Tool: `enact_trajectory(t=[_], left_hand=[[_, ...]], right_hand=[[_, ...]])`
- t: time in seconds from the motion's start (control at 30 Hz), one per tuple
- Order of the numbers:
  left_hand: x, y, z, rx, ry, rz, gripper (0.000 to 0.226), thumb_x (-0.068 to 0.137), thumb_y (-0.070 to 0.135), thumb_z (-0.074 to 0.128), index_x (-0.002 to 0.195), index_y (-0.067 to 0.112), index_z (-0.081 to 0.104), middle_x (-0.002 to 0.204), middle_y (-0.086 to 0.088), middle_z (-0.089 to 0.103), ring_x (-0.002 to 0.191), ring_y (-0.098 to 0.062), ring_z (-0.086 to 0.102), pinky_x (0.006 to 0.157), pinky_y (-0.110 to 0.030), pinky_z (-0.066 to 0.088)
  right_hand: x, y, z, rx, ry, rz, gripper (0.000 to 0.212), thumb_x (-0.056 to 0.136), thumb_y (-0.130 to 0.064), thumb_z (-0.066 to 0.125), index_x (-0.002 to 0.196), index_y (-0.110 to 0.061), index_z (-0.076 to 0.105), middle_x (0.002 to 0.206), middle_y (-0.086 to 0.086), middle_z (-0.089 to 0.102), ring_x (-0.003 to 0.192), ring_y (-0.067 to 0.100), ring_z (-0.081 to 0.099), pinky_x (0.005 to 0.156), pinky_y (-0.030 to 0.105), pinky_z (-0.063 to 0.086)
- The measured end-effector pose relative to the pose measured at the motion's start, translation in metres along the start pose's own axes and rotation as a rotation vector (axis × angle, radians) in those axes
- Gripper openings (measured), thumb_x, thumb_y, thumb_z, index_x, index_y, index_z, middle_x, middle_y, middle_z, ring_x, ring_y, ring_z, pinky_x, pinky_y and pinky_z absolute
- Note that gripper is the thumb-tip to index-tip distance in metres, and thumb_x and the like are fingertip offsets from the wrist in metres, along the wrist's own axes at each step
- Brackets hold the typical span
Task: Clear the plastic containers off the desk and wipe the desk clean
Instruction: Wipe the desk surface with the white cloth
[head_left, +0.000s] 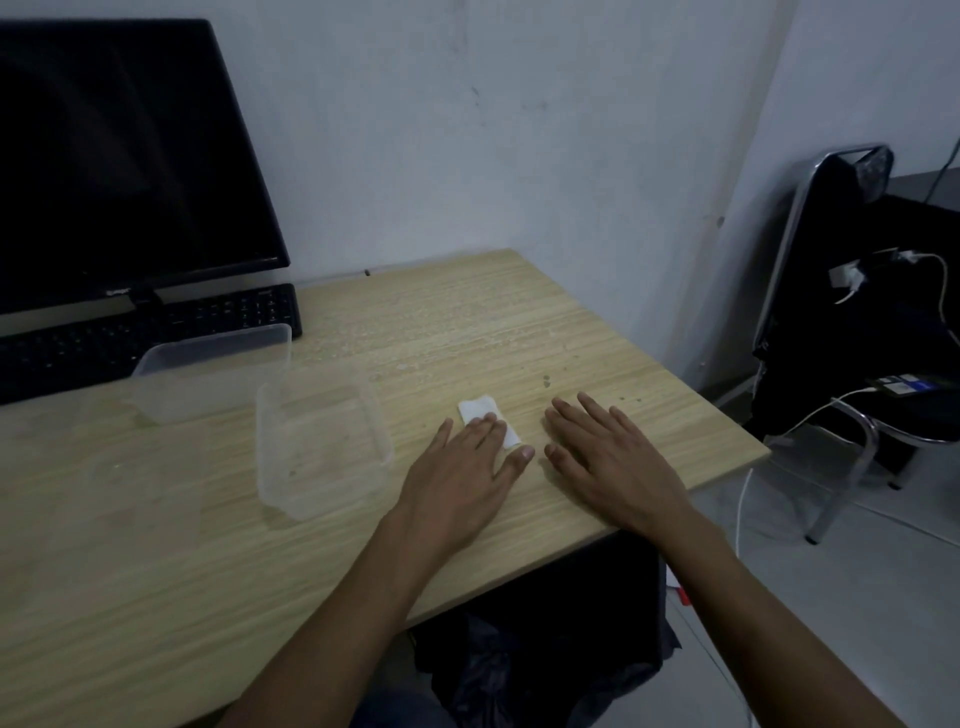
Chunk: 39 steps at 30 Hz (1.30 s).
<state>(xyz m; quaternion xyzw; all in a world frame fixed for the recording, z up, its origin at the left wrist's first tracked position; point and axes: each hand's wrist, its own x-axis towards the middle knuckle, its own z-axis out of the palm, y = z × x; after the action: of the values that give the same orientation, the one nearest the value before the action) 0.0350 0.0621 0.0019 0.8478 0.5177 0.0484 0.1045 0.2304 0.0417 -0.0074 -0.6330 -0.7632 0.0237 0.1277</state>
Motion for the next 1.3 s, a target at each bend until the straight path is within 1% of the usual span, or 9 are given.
enact_trajectory(t=[0.13, 0.23, 0.43, 0.57, 0.67, 0.83, 0.9, 1.1, 1.3], left_hand=[[0.017, -0.008, -0.002, -0.027, 0.026, -0.081, 0.071, 0.097, 0.06, 0.01, 0.154, 0.018, 0.013, 0.161, 0.004, 0.01, 0.147, -0.004, 0.004, 0.12, -0.033, -0.005], [0.037, -0.011, -0.005, -0.041, 0.038, -0.089, 0.071, 0.097, 0.059, 0.012, 0.153, 0.015, 0.016, 0.161, 0.001, 0.013, 0.147, -0.007, 0.007, 0.12, -0.033, -0.004], [0.053, 0.001, -0.001, -0.113, 0.037, -0.021, 0.073, 0.096, 0.061, 0.012, 0.153, 0.015, 0.016, 0.161, 0.001, 0.012, 0.147, -0.007, 0.006, 0.12, -0.032, -0.003], [0.042, 0.016, 0.001, -0.107, -0.002, 0.076, 0.084, 0.088, 0.068, 0.002, 0.154, 0.019, 0.018, 0.161, 0.005, 0.013, 0.146, -0.003, 0.007, 0.12, -0.029, -0.004], [0.022, 0.016, 0.0, -0.124, 0.003, 0.109, 0.093, 0.078, 0.072, -0.005, 0.153, 0.022, 0.018, 0.16, 0.009, 0.014, 0.145, 0.002, 0.006, 0.118, -0.026, -0.007], [0.003, 0.007, -0.001, -0.065, 0.039, 0.065, 0.074, 0.093, 0.061, 0.002, 0.152, 0.023, 0.022, 0.159, 0.01, 0.02, 0.144, 0.004, 0.011, 0.12, -0.028, -0.006], [0.003, 0.006, 0.0, -0.064, 0.06, 0.031, 0.072, 0.094, 0.061, 0.005, 0.152, 0.023, 0.023, 0.159, 0.009, 0.02, 0.144, 0.002, 0.011, 0.12, -0.029, -0.005], [0.037, -0.004, 0.002, -0.099, 0.068, -0.056, 0.069, 0.097, 0.059, 0.012, 0.153, 0.019, 0.019, 0.16, 0.005, 0.017, 0.146, -0.003, 0.009, 0.12, -0.032, -0.002], [0.064, 0.007, -0.011, 0.028, 0.015, 0.054, 0.049, 0.106, 0.03, 0.013, 0.153, 0.015, 0.017, 0.161, -0.002, 0.012, 0.148, -0.013, 0.006, 0.118, -0.035, 0.0]], right_hand=[[0.0, -0.002, 0.0, 0.005, 0.014, 0.056, 0.086, 0.079, -0.069, 0.001, 0.151, -0.028, 0.025, 0.159, -0.013, 0.016, 0.147, 0.005, 0.001, 0.119, 0.032, -0.001], [0.001, -0.003, 0.0, 0.013, 0.023, 0.076, 0.085, 0.08, -0.069, 0.001, 0.15, -0.028, 0.024, 0.159, -0.013, 0.015, 0.147, 0.004, 0.002, 0.119, 0.032, -0.002], [0.003, 0.001, 0.005, 0.038, 0.079, 0.136, 0.079, 0.084, -0.06, -0.004, 0.149, -0.03, 0.03, 0.157, -0.015, 0.023, 0.145, 0.002, 0.01, 0.117, 0.028, -0.001], [0.002, 0.002, 0.005, -0.023, 0.089, 0.147, 0.079, 0.085, -0.055, -0.009, 0.15, -0.028, 0.027, 0.157, -0.014, 0.022, 0.145, 0.003, 0.01, 0.118, 0.031, -0.003], [0.001, 0.001, 0.004, -0.048, 0.077, 0.144, 0.074, 0.088, -0.052, -0.007, 0.15, -0.027, 0.024, 0.158, -0.012, 0.02, 0.146, 0.004, 0.009, 0.117, 0.032, -0.005], [0.001, -0.001, 0.002, -0.035, 0.057, 0.143, 0.075, 0.087, -0.054, -0.005, 0.151, -0.027, 0.024, 0.158, -0.012, 0.02, 0.146, 0.005, 0.009, 0.117, 0.031, -0.005], [0.0, 0.0, 0.001, -0.042, 0.057, 0.138, 0.072, 0.089, -0.053, -0.002, 0.15, -0.027, 0.024, 0.158, -0.012, 0.02, 0.146, 0.005, 0.009, 0.117, 0.032, -0.005], [-0.001, -0.002, 0.002, -0.072, 0.039, 0.101, 0.082, 0.081, -0.057, -0.009, 0.151, -0.027, 0.022, 0.159, -0.01, 0.019, 0.147, 0.008, 0.008, 0.117, 0.034, -0.006], [0.0, -0.001, 0.005, -0.069, 0.085, 0.114, 0.077, 0.085, -0.053, -0.005, 0.151, -0.026, 0.024, 0.158, -0.009, 0.021, 0.147, 0.007, 0.008, 0.117, 0.032, -0.006]])
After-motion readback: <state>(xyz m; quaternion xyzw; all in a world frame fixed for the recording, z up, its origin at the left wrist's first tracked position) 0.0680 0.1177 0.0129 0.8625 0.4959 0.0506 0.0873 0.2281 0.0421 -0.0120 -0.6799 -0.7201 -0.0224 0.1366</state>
